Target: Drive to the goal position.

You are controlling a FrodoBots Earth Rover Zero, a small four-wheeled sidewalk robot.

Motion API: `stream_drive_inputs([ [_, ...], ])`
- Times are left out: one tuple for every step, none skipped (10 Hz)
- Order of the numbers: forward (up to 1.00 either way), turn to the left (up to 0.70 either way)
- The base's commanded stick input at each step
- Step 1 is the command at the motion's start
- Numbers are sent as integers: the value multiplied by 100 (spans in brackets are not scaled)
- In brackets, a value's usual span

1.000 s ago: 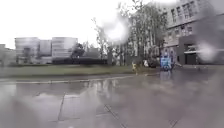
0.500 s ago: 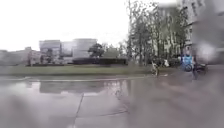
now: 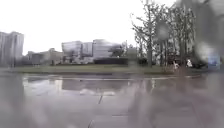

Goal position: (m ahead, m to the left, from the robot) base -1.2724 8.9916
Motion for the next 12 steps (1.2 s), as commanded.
stream_drive_inputs([
  [0,70],
  [0,70],
  [0,70],
  [0,70],
  [0,70],
  [0,70],
  [0,70],
  [0,70],
  [0,70],
  [0,70],
  [0,70],
  [0,70],
])
